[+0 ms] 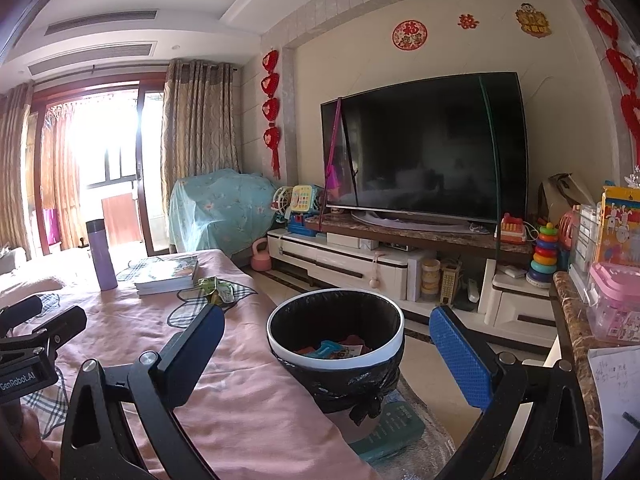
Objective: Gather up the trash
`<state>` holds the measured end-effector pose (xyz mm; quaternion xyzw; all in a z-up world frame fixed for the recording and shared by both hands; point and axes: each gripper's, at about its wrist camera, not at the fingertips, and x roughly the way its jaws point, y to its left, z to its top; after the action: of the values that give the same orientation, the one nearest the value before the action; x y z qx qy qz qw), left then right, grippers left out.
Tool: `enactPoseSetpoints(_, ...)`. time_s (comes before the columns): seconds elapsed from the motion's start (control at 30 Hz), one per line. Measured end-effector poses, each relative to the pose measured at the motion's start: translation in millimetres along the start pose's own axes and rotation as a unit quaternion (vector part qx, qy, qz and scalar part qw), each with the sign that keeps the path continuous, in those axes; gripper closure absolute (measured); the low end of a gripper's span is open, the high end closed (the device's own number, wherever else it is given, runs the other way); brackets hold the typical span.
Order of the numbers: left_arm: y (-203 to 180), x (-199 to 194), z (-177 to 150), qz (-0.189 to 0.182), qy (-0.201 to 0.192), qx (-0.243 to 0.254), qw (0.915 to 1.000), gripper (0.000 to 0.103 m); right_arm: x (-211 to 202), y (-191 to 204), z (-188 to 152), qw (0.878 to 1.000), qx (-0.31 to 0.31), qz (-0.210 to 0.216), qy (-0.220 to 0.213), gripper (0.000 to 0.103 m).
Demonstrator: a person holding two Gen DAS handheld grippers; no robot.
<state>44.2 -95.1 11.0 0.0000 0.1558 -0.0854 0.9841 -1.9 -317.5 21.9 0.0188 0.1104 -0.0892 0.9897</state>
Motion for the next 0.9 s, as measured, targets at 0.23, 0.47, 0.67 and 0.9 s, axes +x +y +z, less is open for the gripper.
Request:
enactPoseSetpoints(0.23, -2.1, -2.0, 1.2, 0.0, -0.002, 0.006, 1.0, 0.0, -2.1, 2.0, 2.1, 1.0, 0.0, 0.003, -0.004, 0.0)
enactPoseSetpoints(0.47, -6.0, -2.3, 0.7, 0.002, -0.004, 0.014, 0.9999, 0.0, -2.4, 1.2, 2.2, 1.0, 0.002, 0.004, -0.005, 0.0)
enactPoseSetpoints(0.67, -6.4, -3.1, 0.4, 0.003, -0.006, 0.014, 0.9999, 0.0, -3.1, 1.2, 2.6, 1.0, 0.006, 0.007, -0.003, 0.0)
enactPoseSetpoints(0.9, -6.4, -2.8, 0.2, 0.003, -0.005, 0.013, 0.9999, 0.0, -3.6, 1.0, 1.7, 1.0, 0.006, 0.01, -0.001, 0.0)
